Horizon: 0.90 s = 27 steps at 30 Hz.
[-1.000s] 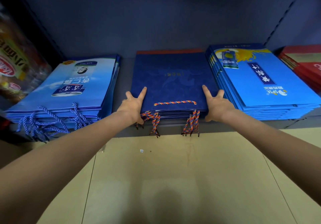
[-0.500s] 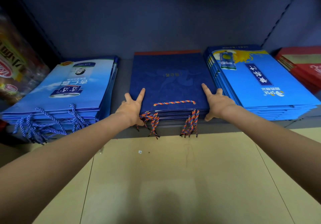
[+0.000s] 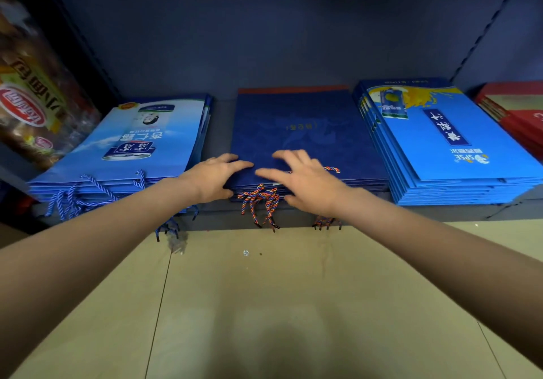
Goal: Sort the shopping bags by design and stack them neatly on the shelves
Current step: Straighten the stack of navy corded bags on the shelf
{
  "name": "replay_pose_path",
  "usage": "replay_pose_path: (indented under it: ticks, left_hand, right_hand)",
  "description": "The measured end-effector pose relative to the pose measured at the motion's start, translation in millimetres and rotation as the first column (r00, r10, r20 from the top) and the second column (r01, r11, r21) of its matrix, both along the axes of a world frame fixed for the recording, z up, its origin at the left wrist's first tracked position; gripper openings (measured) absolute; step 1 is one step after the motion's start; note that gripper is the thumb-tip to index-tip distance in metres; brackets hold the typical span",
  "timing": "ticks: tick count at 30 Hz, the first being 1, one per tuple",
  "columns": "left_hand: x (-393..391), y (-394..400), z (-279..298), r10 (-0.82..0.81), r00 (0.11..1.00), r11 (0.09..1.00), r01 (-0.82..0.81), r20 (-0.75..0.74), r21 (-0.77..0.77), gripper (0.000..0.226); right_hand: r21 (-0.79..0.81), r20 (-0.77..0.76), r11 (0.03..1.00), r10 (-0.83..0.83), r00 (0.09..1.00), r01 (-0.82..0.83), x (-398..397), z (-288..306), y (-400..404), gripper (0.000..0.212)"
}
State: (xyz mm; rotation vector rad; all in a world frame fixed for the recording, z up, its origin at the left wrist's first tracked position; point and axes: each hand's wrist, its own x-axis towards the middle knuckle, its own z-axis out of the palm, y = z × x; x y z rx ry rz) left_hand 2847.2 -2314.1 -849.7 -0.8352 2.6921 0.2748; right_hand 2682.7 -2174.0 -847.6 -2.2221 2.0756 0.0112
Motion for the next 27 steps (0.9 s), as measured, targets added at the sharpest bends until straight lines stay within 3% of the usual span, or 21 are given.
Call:
replay_pose_path:
  ticks: [4,7,10,16,19,21,24,27]
  left_hand:
    - [-3,2,1,-0.055,0.996,0.996,0.06,0.076,-0.068,0.075]
    - [-5,3,2,-0.07,0.992,0.991,0.082,0.108,-0.103,0.075]
    - [-4,4,3,-0.065,0.993,0.992,0.075,0.103,-0.102,0.073]
    - [-5,8,6,-0.056,0.988,0.986,0.078,0.142,-0.151,0.071]
    - [-3,8,4,-0.057,0.99,0.984,0.077,0.127,-0.162,0.069]
    - [-3,12,-1,-0.063,0.994,0.978,0.08,0.093,-0.194,0.067]
    - [-7,14,-6,-0.067,0.997,0.97,0.076,0.045,-0.229,0.064]
    - [-7,12,-6,-0.145,0.986,0.916,0.164,0.081,-0.366,0.064]
  right_hand:
    - [-0.027,-0.22,0.999,0.036,0.975,-0.043,19,-21,-7,0.073]
    - [-0.171,-0.225,0.975,0.098,0.969,-0.138,19,-27,-7,0.065]
    - [-0.134,-0.285,0.976,0.126,0.95,-0.17,10,-37,-1,0.064]
    - [-0.184,-0.264,0.948,0.205,0.942,-0.258,-9,-43,14,0.019]
    - [-0.267,-0.121,0.931,0.224,0.967,-0.249,-21,-35,23,0.02]
    - [-0.314,-0.057,0.925,0.208,0.976,-0.215,-21,-35,24,0.032]
    - [-0.331,-0.15,0.922,0.16,0.976,-0.202,-8,-43,18,0.052]
    - [-0.291,-0.271,0.929,0.148,0.951,-0.227,6,-51,11,0.056]
